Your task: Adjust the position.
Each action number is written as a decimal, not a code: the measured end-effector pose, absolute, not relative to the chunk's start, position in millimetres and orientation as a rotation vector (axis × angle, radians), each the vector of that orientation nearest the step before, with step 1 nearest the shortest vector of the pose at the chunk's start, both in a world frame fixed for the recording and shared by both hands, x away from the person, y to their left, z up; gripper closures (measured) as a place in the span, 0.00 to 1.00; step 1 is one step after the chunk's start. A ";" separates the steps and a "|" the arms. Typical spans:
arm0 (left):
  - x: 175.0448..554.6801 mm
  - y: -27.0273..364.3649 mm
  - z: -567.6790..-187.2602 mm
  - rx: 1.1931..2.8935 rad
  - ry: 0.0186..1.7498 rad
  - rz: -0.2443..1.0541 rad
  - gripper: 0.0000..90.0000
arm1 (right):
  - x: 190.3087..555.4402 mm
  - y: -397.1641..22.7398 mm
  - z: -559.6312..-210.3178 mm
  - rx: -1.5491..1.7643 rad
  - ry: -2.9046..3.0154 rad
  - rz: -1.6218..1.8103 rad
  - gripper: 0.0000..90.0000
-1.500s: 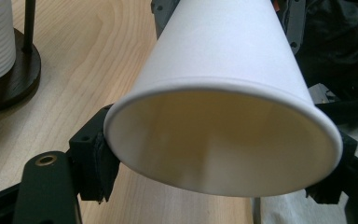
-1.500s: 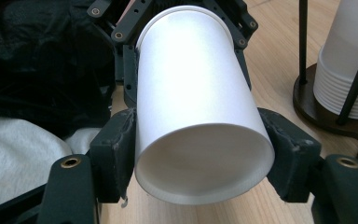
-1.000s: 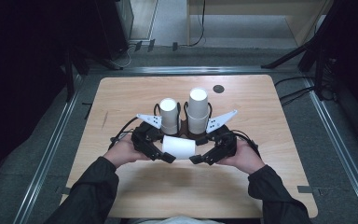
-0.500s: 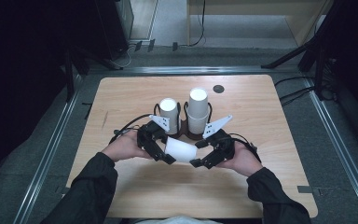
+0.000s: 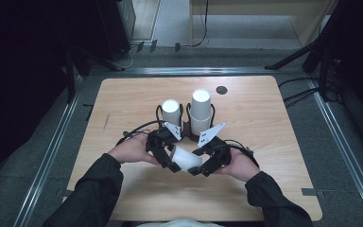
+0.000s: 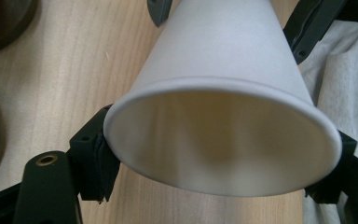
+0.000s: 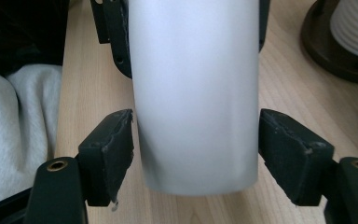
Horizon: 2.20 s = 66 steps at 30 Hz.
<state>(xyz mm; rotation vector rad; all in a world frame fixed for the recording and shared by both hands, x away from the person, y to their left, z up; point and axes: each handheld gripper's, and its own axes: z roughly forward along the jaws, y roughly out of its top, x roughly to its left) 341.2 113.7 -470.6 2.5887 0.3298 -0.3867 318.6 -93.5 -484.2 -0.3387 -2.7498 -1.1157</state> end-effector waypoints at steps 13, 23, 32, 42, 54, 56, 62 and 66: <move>338.8 108.0 -474.2 2.612 0.307 -0.392 0.22 | 315.4 -86.8 -488.6 -0.301 -2.774 -1.066 0.36; 341.7 112.8 -471.8 2.544 0.318 -0.412 0.19 | 316.1 -89.8 -484.3 -0.310 -2.760 -1.105 0.37; 347.6 125.8 -462.8 2.426 0.360 -0.402 0.15 | 320.1 -103.1 -474.3 -0.365 -2.724 -1.201 0.37; 346.6 138.3 -459.0 2.304 0.436 -0.370 0.15 | 323.8 -114.0 -465.8 -0.417 -2.687 -1.272 0.37; 344.0 142.8 -462.6 2.207 0.543 -0.384 0.15 | 328.3 -115.7 -467.8 -0.456 -2.628 -1.287 0.36; 343.9 142.1 -463.3 2.189 0.555 -0.387 0.15 | 329.1 -115.1 -469.7 -0.461 -2.621 -1.283 0.36; 344.7 140.2 -463.4 2.138 0.573 -0.401 0.15 | 331.0 -113.4 -471.7 -0.493 -2.566 -1.298 0.36; 345.1 140.0 -463.8 2.127 0.576 -0.411 0.16 | 331.2 -112.4 -472.4 -0.504 -2.554 -1.297 0.36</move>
